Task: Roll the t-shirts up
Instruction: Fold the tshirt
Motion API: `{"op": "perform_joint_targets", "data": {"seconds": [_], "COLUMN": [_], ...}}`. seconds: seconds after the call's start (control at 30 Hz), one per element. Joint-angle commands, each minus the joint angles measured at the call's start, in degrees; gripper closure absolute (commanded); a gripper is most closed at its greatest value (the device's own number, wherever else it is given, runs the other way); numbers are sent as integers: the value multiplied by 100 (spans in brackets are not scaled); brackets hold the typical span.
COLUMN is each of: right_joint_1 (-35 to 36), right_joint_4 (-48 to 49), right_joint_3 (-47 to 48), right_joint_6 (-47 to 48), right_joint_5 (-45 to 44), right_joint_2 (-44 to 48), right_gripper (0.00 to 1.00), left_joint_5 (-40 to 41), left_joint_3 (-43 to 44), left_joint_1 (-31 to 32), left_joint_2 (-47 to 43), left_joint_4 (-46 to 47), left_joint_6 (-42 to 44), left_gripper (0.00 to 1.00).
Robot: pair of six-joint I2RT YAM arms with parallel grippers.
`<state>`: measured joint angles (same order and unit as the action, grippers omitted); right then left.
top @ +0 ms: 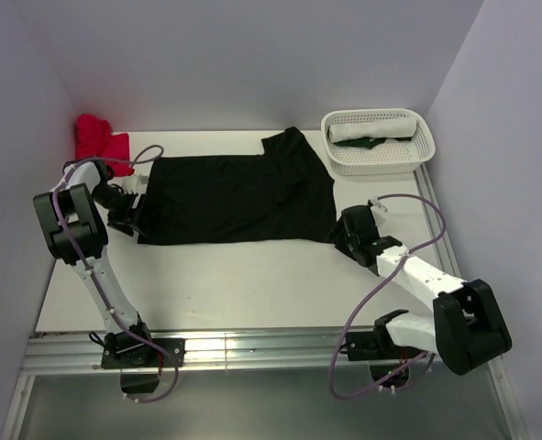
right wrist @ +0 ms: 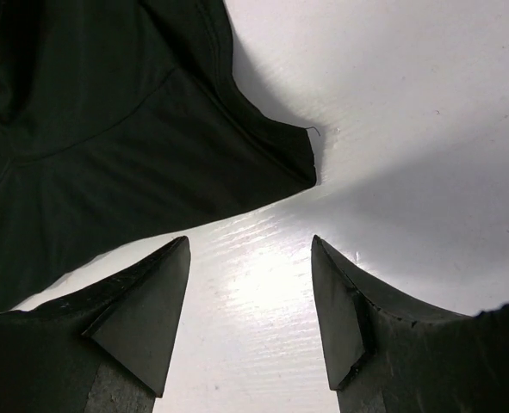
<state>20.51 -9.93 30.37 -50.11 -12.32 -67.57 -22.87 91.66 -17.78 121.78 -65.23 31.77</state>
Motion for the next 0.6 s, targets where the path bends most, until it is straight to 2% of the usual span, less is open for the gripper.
{"op": "perform_joint_targets", "data": {"seconds": [0.0,0.17,0.3,0.47,0.57], "right_joint_1": [-100,-188,-214,-232,-232], "right_joint_4": [308,492,641,677,668], "right_joint_3": [-58,-23,39,162,215], "right_joint_6": [10,53,133,124,106], "right_joint_5": [27,168,343,362,388], "right_joint_2": [-160,-449,-739,-1118,-1153], "right_gripper": [35,35,35,36,36], "left_joint_5": [248,380,293,169,125], "left_joint_3": [-271,-579,-667,-719,-728], "left_joint_1": [46,117,117,196,266], "left_joint_2": [-75,-189,-233,-295,-321], "left_joint_4": [537,792,898,924,925], "left_joint_6": [-83,-162,-197,-215,-224], "left_gripper": [36,45,58,65,73]}}
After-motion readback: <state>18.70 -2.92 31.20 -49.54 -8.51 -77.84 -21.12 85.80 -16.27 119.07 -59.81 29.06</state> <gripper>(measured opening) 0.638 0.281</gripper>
